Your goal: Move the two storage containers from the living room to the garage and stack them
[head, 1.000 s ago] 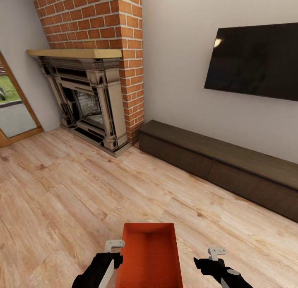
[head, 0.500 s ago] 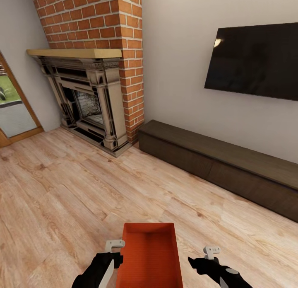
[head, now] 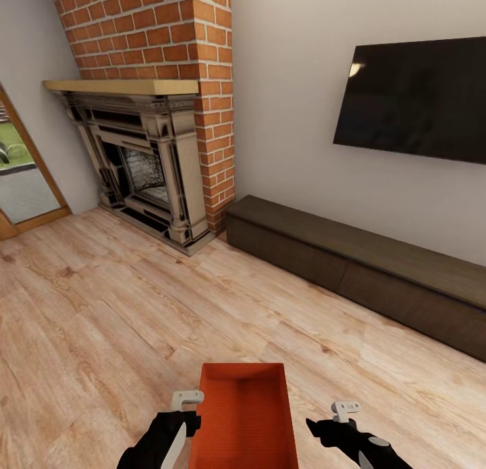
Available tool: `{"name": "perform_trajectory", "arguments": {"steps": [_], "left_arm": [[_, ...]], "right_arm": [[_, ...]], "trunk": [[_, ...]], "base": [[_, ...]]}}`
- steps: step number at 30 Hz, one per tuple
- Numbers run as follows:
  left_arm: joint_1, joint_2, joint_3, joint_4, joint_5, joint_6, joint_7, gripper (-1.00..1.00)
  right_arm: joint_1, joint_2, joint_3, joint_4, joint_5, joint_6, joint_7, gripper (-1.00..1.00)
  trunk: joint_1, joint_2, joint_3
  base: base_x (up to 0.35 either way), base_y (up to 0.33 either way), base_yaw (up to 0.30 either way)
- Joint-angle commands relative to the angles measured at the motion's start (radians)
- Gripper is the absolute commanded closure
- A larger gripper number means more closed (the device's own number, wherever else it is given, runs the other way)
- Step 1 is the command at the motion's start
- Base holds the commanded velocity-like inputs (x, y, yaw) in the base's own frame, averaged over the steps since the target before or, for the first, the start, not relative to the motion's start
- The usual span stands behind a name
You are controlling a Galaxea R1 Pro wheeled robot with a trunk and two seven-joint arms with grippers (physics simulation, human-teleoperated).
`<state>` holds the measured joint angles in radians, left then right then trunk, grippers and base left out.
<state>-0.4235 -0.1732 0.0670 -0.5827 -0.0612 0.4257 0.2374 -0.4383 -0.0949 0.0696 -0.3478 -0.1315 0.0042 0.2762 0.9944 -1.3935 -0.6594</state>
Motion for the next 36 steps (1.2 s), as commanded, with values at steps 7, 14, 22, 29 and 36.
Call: {"name": "perform_trajectory", "arguments": {"steps": [7,14,22,29,36], "left_arm": [[0.000,-0.001,0.005,0.000,-0.006,0.005,-0.002,-1.00],[0.000,-0.001,0.004,0.000,-0.006,-0.006,-0.040,-1.00],[-0.001,-0.001,0.001,-0.054,-0.014,-0.023,-0.049,-1.00],[-0.003,-0.001,0.000,-0.064,-0.053,-0.019,-0.049,-1.00],[-0.004,-0.001,0.000,-0.062,-0.079,-0.017,-0.051,-1.00]], "right_arm": [[0.000,-0.001,0.007,0.000,-0.010,0.000,-0.003,-1.00],[0.000,-0.002,0.007,0.000,-0.010,0.000,-0.003,-1.00],[0.000,-0.001,0.008,0.000,-0.010,-0.001,-0.003,-1.00],[0.000,-0.001,0.009,0.000,-0.010,-0.001,-0.003,-1.00],[0.000,-0.001,0.009,0.000,-0.009,-0.001,-0.004,-1.00]], "trunk": [[0.000,0.000,-0.001],[0.000,0.000,-0.001],[0.000,0.000,-0.001],[0.000,0.000,-0.001],[0.000,0.000,-0.001]], "base": [[0.000,0.000,0.000],[0.000,0.000,0.000],[0.000,0.000,0.000],[0.000,0.000,0.000],[0.000,0.000,0.000]]}}
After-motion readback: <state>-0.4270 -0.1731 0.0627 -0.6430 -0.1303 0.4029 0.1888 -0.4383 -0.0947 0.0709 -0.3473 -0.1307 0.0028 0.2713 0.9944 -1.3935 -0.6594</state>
